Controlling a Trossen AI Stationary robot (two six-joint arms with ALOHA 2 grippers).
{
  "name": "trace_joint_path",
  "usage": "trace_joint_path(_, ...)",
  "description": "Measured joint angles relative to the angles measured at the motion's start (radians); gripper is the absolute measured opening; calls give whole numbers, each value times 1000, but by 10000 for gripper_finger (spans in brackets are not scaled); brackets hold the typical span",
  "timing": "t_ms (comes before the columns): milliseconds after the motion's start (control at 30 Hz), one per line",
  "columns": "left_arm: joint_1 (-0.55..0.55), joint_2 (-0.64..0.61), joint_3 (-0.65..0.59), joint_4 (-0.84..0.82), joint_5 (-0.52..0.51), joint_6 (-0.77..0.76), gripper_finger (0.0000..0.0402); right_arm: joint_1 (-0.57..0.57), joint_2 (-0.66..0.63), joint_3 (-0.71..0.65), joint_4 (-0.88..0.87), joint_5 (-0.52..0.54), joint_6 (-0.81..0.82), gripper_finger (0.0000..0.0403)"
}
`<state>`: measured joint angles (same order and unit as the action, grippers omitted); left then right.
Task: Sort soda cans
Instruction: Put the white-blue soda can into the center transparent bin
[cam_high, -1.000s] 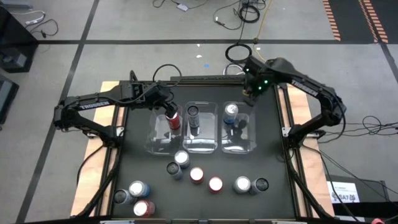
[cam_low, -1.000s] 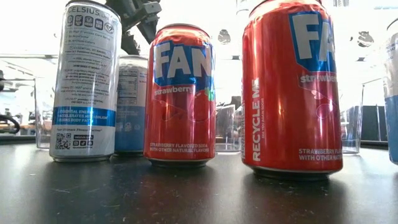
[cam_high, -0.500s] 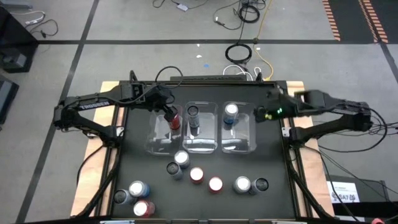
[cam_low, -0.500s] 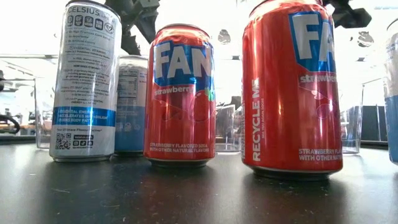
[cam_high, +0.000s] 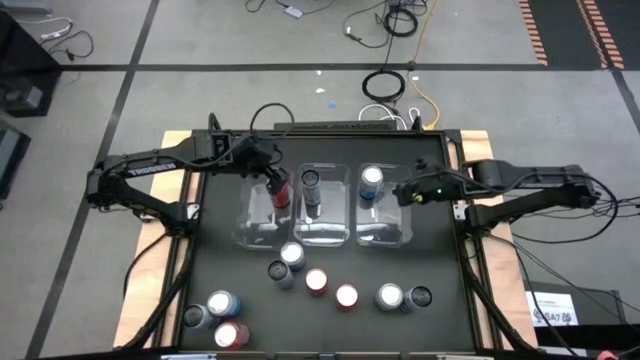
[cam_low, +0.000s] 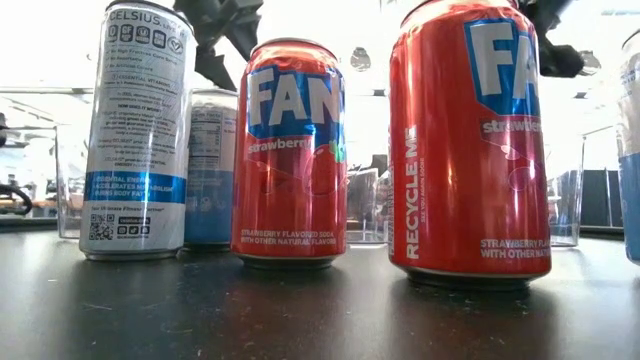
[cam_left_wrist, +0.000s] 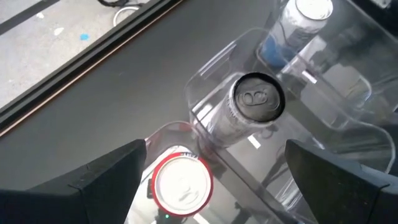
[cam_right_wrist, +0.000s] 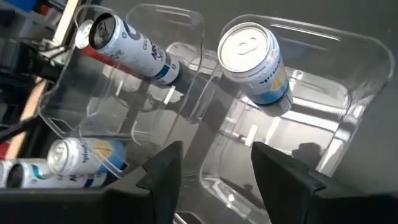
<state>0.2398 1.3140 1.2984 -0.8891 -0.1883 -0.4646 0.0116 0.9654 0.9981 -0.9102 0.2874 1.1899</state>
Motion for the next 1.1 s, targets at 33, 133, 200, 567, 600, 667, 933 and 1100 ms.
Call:
trace_joint_path(33,0,0,0,4,0,0,393,0,6,0,1,0,-13,185)
trace_joint_path(133,0,0,0,22,-3,0,393,0,27,0,13,5,-66,185)
trace_joint_path(200,0,0,0,25,-3,0,393,0,42,0,16,25,-96,185)
trace_joint_path(567,1,0,0,44,-56,125,393,0,136,0,17,82,-279,185)
trace_joint_path(600,1,0,0,44,-44,115,393,0,144,0,17,82,-291,185)
trace_joint_path(667,-3,-3,0,43,12,76,393,0,158,0,17,82,-312,185)
trace_joint_path(933,-87,-82,43,-19,110,17,393,0,209,0,16,82,-320,185)
trace_joint_path(1100,-235,-108,174,-223,-26,-124,393,0,232,0,16,82,-329,185)
